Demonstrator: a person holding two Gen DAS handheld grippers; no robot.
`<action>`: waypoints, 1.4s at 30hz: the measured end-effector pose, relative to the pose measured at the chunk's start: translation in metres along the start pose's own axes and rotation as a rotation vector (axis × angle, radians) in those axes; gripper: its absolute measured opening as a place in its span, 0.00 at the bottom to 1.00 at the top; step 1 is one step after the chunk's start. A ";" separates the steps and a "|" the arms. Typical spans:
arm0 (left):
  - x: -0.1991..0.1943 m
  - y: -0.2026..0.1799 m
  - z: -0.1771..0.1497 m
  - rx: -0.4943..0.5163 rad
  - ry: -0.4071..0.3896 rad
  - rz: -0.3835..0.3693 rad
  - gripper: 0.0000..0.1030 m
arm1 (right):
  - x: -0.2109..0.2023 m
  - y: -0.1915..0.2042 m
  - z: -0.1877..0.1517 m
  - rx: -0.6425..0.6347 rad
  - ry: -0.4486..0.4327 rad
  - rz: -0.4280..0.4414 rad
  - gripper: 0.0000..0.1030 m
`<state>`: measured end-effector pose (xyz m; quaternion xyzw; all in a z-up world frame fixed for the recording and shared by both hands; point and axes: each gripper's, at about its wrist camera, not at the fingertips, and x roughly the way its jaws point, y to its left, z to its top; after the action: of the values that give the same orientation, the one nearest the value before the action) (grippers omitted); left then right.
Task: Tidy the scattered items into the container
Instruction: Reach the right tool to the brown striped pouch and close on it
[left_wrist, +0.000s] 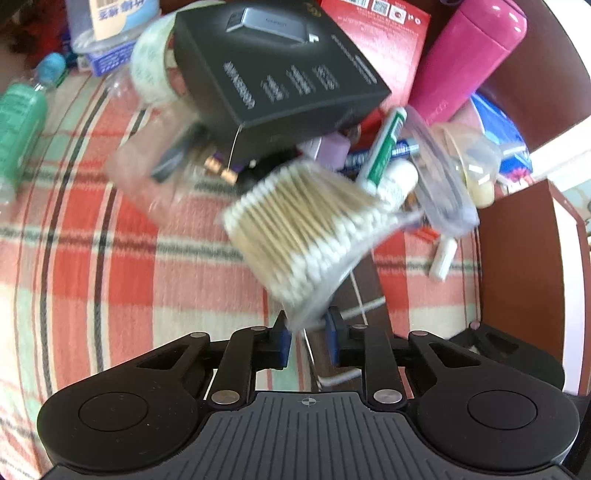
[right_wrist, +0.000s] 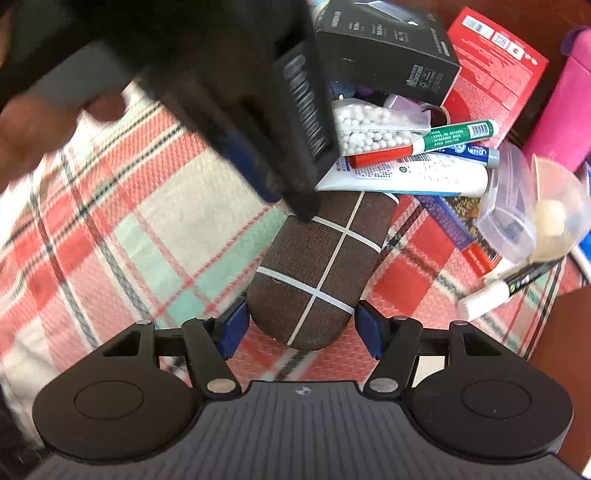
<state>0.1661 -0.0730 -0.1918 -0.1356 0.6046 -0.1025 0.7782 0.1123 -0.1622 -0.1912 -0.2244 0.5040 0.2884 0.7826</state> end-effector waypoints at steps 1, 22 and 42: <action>-0.002 -0.001 -0.004 -0.004 -0.003 0.002 0.38 | -0.001 0.001 0.002 0.010 -0.009 -0.004 0.67; -0.033 0.009 -0.049 -0.017 0.016 0.015 0.73 | -0.039 0.034 -0.056 -0.066 0.033 0.055 0.71; 0.007 0.016 -0.031 -0.087 0.090 0.080 0.71 | -0.075 0.012 -0.094 0.086 0.053 0.060 0.64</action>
<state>0.1378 -0.0625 -0.2104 -0.1403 0.6477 -0.0509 0.7471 0.0181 -0.2304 -0.1599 -0.1827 0.5432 0.2838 0.7688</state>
